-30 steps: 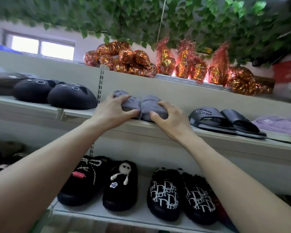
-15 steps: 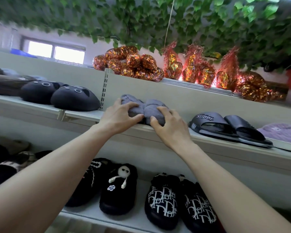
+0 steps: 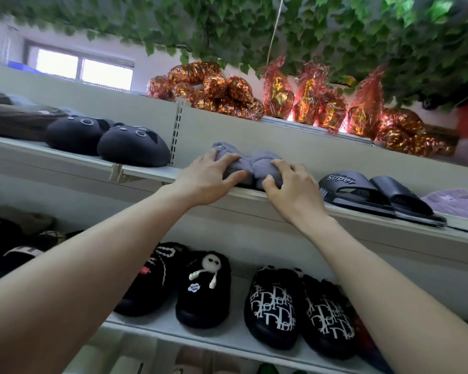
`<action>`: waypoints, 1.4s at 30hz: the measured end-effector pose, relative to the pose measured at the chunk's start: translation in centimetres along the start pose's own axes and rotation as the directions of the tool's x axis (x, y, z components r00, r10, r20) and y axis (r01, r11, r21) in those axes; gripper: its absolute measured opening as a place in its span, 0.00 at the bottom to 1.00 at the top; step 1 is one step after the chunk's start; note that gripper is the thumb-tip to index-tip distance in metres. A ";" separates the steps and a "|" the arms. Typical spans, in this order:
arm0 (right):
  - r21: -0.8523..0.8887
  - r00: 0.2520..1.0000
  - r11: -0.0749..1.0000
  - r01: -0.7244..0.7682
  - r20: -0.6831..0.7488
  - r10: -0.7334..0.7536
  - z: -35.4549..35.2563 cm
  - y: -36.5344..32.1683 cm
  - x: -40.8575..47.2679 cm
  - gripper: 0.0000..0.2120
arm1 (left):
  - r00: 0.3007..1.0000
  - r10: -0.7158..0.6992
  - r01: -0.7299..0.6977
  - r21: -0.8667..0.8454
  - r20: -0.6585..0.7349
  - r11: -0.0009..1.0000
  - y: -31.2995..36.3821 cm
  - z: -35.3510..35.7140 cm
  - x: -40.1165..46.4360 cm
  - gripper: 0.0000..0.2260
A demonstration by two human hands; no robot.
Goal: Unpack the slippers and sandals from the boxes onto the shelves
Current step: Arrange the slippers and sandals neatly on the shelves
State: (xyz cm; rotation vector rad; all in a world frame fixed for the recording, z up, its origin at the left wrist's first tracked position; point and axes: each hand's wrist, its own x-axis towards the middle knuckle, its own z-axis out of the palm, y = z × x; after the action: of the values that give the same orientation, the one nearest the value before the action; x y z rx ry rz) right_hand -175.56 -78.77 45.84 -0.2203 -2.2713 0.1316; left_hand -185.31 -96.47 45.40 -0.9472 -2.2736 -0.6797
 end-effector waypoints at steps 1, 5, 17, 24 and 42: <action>-0.049 0.999 0.999 0.015 -0.030 -0.017 -0.1 -0.8 -0.1 0.23 | 0.998 0.042 -0.041 0.012 -0.039 0.999 -0.4 -0.4 -0.5 0.25; -0.121 0.977 0.984 0.131 -0.150 -0.148 0.5 -6.3 0.2 0.22 | 0.953 0.167 -0.129 0.158 -0.253 0.979 -4.0 -4.7 -2.8 0.20; 0.269 0.990 0.963 -0.028 0.143 -0.011 10.3 -27.3 4.0 0.37 | 0.969 -0.236 0.241 0.066 -0.071 0.968 -26.8 -15.9 -4.8 0.35; 0.229 0.985 0.962 -0.149 0.124 0.123 12.2 -29.2 4.9 0.36 | 0.961 -0.271 0.268 -0.060 -0.053 0.962 -28.5 -13.2 -2.8 0.39; 0.114 0.993 0.989 -0.095 0.075 0.086 11.1 -25.2 3.9 0.36 | 0.961 -0.256 0.256 -0.015 -0.100 0.967 -23.7 -10.9 -3.4 0.35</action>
State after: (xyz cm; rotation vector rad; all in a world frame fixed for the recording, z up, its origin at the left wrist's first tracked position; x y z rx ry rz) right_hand -189.35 -102.94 45.75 -0.2603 -2.3145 0.3246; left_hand -197.80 -119.67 45.37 -0.6082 -2.3264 -0.8196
